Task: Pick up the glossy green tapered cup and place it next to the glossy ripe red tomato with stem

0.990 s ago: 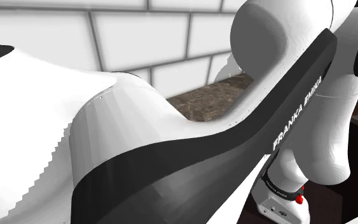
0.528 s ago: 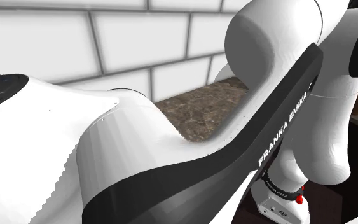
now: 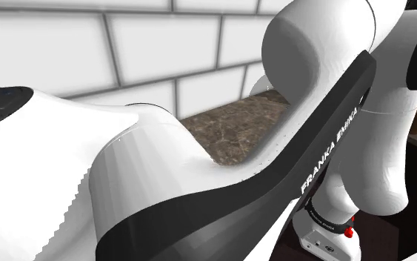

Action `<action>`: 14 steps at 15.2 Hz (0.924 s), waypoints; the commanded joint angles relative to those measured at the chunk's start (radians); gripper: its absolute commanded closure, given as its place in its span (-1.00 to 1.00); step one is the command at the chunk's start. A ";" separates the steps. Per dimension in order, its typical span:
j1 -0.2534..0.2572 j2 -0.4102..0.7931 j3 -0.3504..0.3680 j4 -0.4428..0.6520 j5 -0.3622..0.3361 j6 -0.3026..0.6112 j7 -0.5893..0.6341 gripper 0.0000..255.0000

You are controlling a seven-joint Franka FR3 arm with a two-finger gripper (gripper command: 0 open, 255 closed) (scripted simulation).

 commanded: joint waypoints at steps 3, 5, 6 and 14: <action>-0.002 -0.009 0.004 0.025 0.008 -0.031 -0.006 -1.00; -0.004 -0.021 0.009 0.079 0.021 -0.093 -0.014 -1.00; -0.003 -0.025 0.011 0.103 0.024 -0.119 -0.017 -1.00; -0.003 -0.025 0.011 0.103 0.024 -0.119 -0.017 -1.00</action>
